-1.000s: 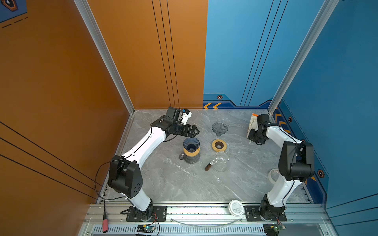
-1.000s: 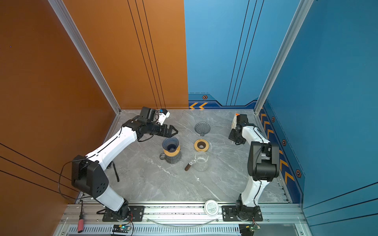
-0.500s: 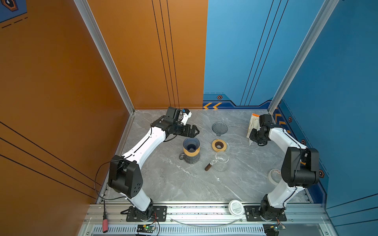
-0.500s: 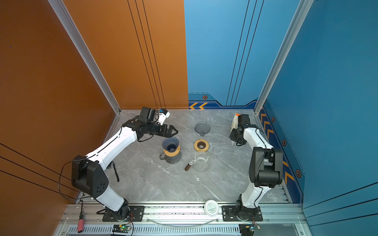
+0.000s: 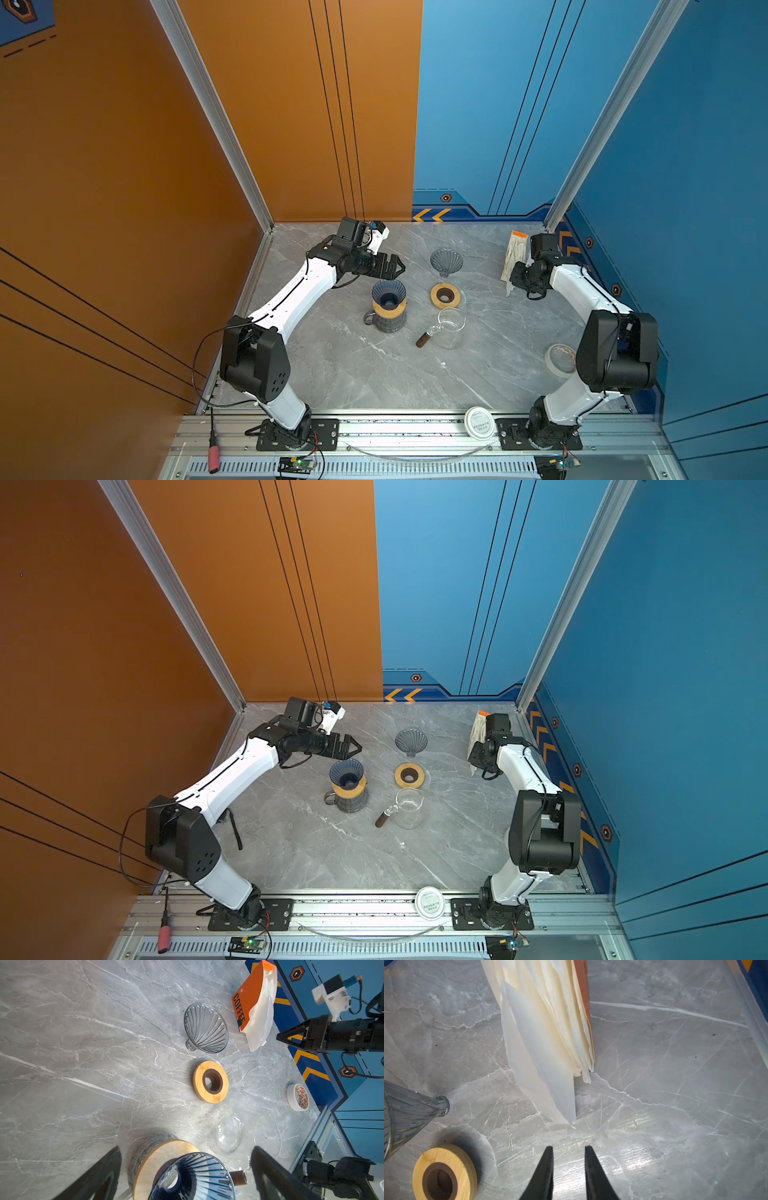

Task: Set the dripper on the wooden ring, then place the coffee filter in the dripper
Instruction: 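Pull the single paper filter out of the orange box with the right gripper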

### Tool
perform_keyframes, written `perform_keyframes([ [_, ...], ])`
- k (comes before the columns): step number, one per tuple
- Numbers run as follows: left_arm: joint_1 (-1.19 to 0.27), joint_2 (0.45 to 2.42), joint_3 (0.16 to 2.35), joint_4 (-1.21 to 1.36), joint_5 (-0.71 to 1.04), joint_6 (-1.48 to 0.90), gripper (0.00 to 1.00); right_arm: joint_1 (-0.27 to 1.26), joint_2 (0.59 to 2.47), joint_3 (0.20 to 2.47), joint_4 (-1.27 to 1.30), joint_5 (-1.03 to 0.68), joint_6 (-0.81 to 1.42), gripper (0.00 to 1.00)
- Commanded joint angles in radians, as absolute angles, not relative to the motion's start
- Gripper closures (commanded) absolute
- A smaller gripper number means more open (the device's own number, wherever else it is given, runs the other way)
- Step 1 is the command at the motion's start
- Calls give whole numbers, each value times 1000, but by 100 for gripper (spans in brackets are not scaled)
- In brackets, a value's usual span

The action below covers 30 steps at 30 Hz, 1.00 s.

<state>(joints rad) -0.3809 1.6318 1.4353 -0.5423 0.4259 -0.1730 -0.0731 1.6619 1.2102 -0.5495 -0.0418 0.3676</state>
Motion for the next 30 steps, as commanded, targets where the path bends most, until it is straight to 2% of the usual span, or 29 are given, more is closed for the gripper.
perform_keyframes([
  [1,-391,1632,1459,-559,425,-166,2,-80,1699,1201,-507,-30,356,77],
  [14,-396,1640,1468,-558,421,-170,2,-83,1826,1308,-486,19,362,80],
  [20,-396,1634,1464,-558,415,-170,2,-78,1841,1330,-486,28,356,87],
  [25,-396,1630,1464,-558,414,-170,2,-77,1815,1321,-487,39,353,100],
  [30,-397,1626,1465,-559,414,-170,2,-77,1758,1295,-498,27,351,100],
])
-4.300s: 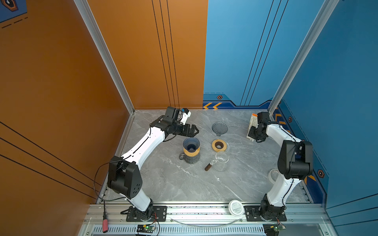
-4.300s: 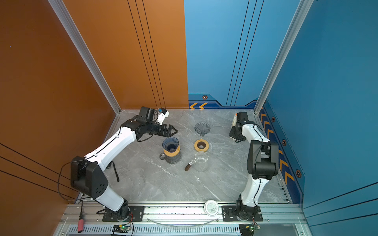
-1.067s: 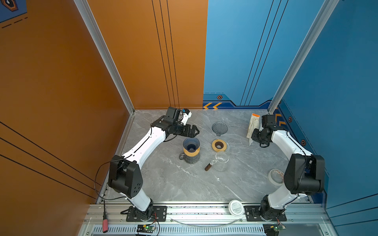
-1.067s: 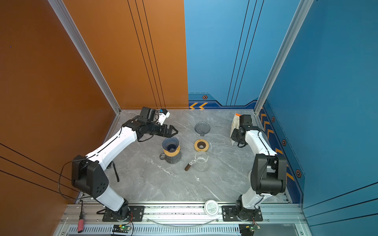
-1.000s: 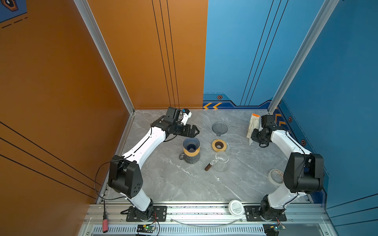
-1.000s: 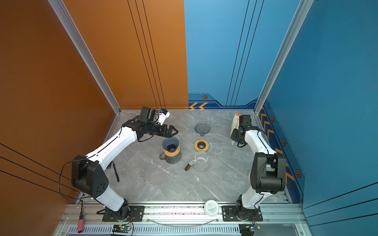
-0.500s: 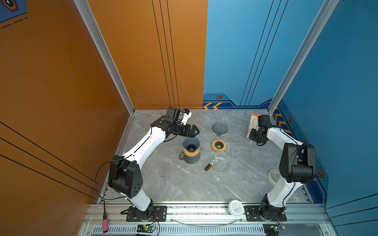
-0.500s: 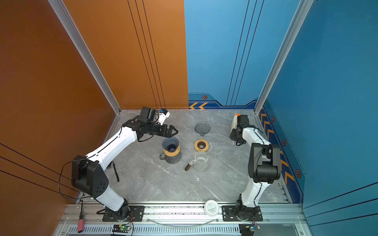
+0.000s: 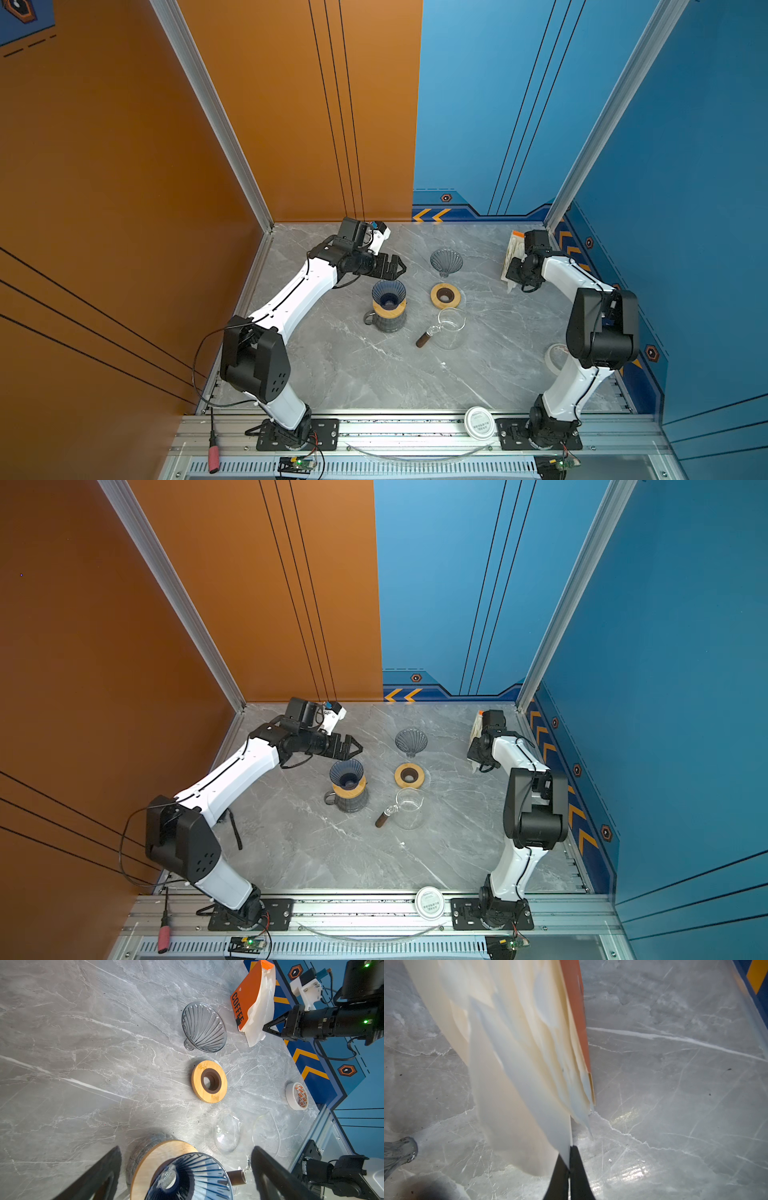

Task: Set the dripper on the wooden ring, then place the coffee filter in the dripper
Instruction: 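Pull the single paper filter out of the orange box with the right gripper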

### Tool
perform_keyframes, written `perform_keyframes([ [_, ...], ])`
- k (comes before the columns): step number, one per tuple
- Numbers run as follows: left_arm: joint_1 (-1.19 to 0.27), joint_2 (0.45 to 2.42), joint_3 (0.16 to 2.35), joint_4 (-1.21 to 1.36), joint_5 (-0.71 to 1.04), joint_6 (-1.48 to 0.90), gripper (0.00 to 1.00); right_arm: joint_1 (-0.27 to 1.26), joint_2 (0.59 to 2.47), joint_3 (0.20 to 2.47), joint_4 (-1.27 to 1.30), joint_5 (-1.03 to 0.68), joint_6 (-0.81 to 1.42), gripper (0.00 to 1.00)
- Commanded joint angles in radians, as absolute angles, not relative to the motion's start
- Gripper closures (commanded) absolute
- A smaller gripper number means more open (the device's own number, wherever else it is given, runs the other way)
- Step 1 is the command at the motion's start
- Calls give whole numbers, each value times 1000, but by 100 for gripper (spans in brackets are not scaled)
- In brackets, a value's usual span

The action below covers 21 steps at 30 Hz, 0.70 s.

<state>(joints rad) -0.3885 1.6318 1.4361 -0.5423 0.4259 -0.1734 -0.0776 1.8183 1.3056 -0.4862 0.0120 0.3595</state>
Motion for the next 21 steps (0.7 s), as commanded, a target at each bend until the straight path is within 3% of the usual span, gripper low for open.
perform_keyframes([
  [1,-396,1623,1464,-558,414,-170,2,-77,1749,1293,-507,22,351,100],
  [21,-396,1519,1435,-567,416,-157,2,-44,1540,1387,-898,-137,280,100],
])
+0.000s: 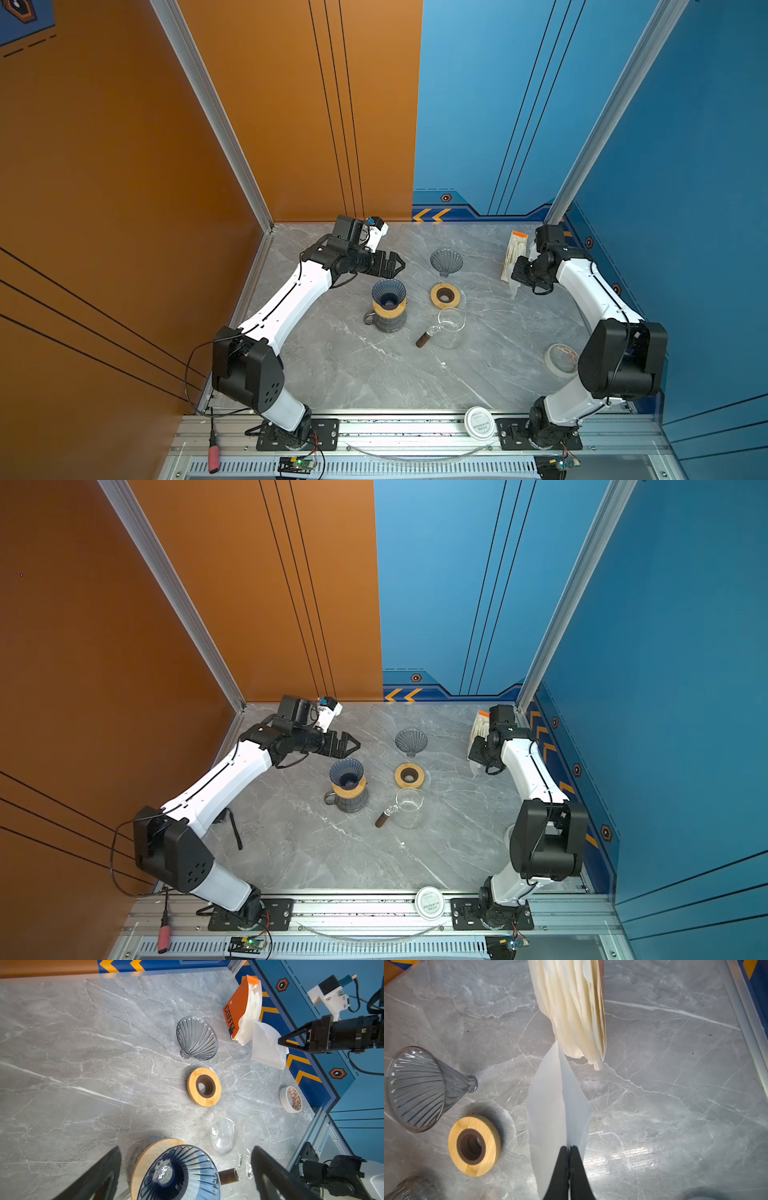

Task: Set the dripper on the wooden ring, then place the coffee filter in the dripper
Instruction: 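Pull the single paper filter out of the orange box with the right gripper, then carry the filter over the blue dripper with the right gripper while the left gripper approaches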

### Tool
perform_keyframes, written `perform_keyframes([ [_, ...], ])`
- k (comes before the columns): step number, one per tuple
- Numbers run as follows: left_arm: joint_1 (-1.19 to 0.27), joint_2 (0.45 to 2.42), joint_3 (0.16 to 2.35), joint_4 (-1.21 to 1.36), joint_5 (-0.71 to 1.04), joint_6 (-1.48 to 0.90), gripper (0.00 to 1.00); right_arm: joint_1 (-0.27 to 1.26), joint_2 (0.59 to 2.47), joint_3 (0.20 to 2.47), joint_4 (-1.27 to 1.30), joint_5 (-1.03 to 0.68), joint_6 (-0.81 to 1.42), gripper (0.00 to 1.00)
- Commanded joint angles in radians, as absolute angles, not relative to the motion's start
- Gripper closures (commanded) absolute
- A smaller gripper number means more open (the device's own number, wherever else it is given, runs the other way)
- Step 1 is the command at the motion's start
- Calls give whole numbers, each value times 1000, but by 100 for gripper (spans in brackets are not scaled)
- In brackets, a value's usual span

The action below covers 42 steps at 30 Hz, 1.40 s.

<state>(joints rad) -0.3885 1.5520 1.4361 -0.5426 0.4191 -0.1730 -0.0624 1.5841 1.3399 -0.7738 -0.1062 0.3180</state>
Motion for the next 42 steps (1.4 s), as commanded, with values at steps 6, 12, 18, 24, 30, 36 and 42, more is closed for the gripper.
perform_keyframes([
  [6,-394,1482,1423,-577,417,-152,2,17,1477,1443,-963,-216,273,100],
  [12,-392,1431,1389,-584,404,-147,2,120,1447,1487,-947,-283,291,100],
  [18,-384,1395,1356,-584,393,-153,2,242,1460,1518,-848,-340,342,100],
  [24,-356,1363,1338,-601,383,-166,2,304,1494,1519,-657,-473,475,100],
  [30,-322,1327,1326,-626,368,-178,2,389,1532,1531,-508,-537,568,100],
  [36,-295,1291,1310,-639,364,-197,2,471,1576,1559,-446,-539,604,100],
  [42,-284,1282,1310,-644,363,-210,2,542,1603,1577,-412,-534,610,100],
])
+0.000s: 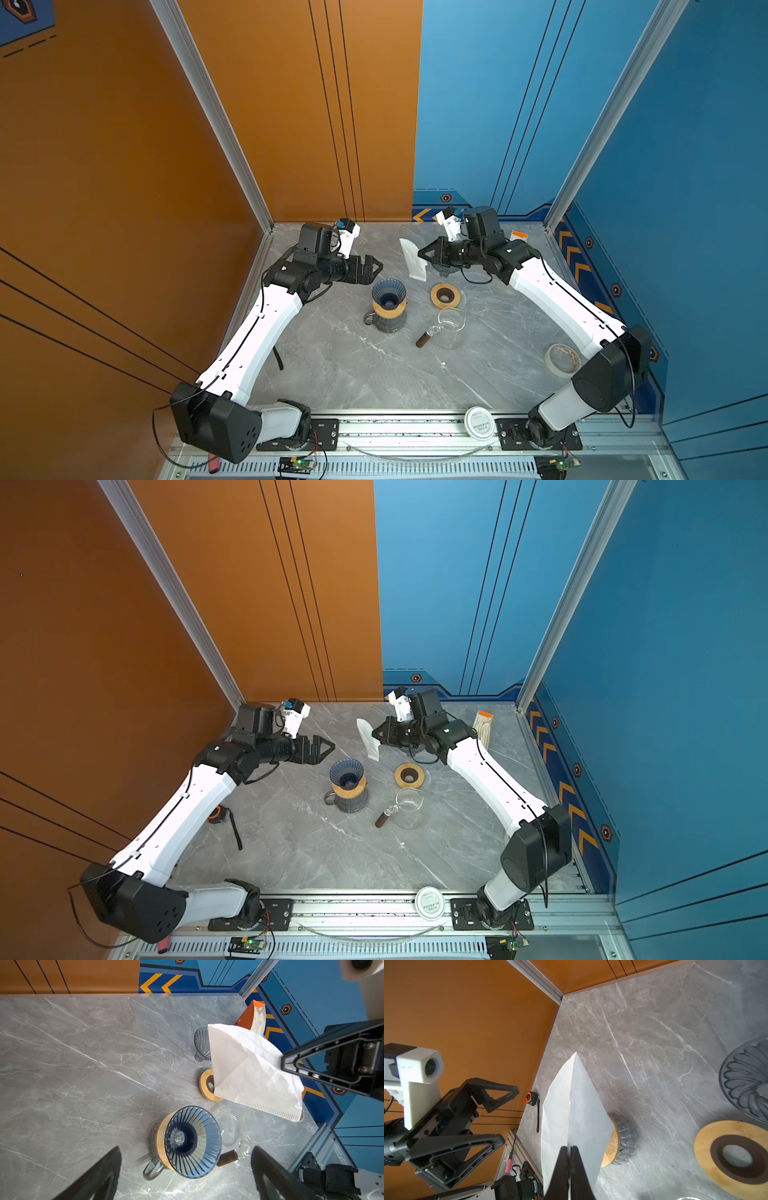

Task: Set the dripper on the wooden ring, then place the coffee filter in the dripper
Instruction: 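Carry the filter over the blue dripper with the right gripper while the left gripper approaches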

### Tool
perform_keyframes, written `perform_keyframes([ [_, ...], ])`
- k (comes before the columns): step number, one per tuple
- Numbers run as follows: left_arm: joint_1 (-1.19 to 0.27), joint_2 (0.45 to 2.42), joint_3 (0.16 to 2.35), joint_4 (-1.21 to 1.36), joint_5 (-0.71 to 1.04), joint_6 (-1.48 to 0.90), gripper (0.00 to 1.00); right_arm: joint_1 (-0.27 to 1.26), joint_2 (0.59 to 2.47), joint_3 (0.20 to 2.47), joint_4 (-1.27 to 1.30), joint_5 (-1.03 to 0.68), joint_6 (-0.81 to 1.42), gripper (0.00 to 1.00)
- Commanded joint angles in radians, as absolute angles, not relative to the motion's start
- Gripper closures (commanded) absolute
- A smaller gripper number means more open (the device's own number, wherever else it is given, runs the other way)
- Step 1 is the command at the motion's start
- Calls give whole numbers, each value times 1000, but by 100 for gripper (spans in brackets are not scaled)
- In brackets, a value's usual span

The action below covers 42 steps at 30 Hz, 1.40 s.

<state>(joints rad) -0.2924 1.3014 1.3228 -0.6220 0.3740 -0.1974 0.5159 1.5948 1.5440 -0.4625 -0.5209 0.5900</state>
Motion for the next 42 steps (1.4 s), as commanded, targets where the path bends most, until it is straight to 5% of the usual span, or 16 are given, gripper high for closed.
perform_keyframes([
  [1,-284,1282,1310,-644,364,-209,2,548,1604,1580,-411,-534,607,100],
  [42,-290,1314,1267,-594,401,-302,7,695,1633,1348,-199,-467,629,100],
])
